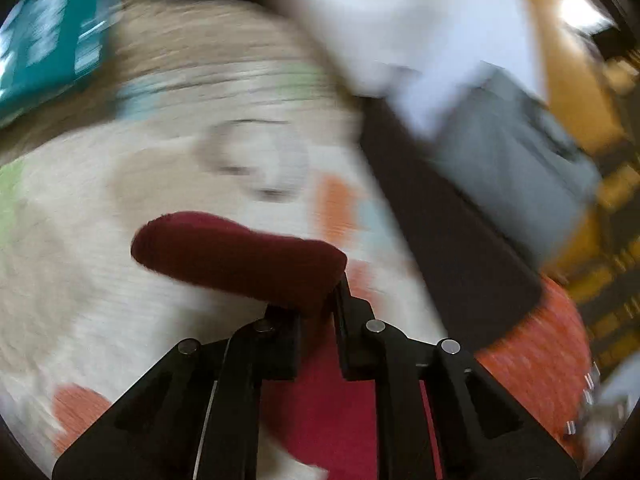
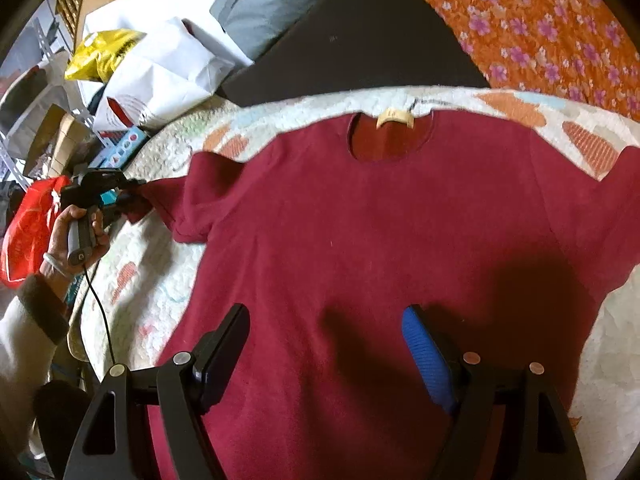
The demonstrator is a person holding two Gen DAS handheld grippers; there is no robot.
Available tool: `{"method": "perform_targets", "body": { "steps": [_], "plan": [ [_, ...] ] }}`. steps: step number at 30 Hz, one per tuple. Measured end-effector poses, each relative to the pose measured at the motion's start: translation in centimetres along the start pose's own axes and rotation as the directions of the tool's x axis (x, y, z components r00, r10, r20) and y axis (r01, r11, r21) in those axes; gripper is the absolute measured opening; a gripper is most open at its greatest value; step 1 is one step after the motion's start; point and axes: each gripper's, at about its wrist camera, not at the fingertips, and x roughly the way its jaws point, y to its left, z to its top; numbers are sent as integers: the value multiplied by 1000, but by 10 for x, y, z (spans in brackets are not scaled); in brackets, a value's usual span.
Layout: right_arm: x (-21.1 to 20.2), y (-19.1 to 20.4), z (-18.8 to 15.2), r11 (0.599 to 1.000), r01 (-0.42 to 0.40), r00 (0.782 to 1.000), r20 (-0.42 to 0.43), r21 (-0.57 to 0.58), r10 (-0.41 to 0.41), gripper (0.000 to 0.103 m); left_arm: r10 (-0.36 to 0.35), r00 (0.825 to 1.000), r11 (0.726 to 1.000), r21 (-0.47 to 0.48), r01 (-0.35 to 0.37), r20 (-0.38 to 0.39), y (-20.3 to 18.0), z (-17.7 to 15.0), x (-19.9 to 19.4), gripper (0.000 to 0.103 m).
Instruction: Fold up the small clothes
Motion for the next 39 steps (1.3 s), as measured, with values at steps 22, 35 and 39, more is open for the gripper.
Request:
{"method": "perform_targets", "body": {
  "steps": [22,35,39],
  "plan": [
    [-71,-96,7,975,134,976,145,175,-160,77,-17,952,852,493,174,-306,-182,-198,19,81],
    [54,-52,69,904,187,968,-83,-384,-235,77,244,949,817,570,-91,-198,-108,-198,52,81],
    [57,-59,68,917,113,984,-85,-383,-157,34,255,945,833,544,-106,-207,-105,-194,56,81]
  ]
}}
